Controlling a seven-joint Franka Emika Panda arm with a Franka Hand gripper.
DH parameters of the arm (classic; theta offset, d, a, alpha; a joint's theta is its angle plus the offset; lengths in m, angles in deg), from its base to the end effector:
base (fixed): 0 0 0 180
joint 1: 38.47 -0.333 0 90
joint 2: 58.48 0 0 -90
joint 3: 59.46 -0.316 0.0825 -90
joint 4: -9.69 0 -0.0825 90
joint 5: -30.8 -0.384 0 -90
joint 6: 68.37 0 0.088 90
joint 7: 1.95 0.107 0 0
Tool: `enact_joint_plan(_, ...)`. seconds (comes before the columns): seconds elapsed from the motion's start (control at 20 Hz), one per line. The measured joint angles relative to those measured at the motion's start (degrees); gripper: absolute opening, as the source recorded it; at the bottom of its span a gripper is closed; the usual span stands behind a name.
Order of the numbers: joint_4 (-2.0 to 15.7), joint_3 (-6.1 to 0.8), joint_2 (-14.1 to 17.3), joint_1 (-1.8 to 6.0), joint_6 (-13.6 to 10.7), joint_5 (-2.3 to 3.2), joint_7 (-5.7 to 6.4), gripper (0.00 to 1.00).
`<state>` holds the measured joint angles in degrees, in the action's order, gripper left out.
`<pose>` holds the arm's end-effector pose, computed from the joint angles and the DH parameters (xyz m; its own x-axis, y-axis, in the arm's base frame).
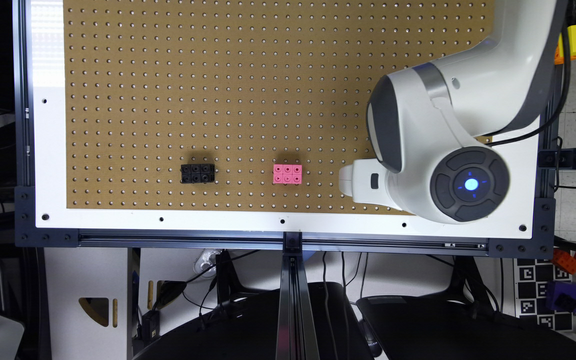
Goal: Pick up green block.
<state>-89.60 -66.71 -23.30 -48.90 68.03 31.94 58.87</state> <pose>0.6440 0.1965 0.2324 0.7230 -0.6901 -0.0324 -0.6905 -0.7206 -0.0620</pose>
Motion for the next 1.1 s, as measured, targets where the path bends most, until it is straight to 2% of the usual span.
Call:
enact_joint_plan(0.35,-0.02,-0.01,-3.9,-0.01,-4.0,0.0,0.07,0.0)
enact_joint_plan(0.65,-0.03,-0.01,-4.5,-0.01,-4.3,0.0,0.08,0.0)
enact_joint_plan(0.85,-0.03,-0.03,-6.6,-0.01,-6.4,0.0,0.13,0.0)
enact_joint_plan(1.1,-0.08,-0.04,-6.8,-0.01,-6.6,0.0,0.16,0.0)
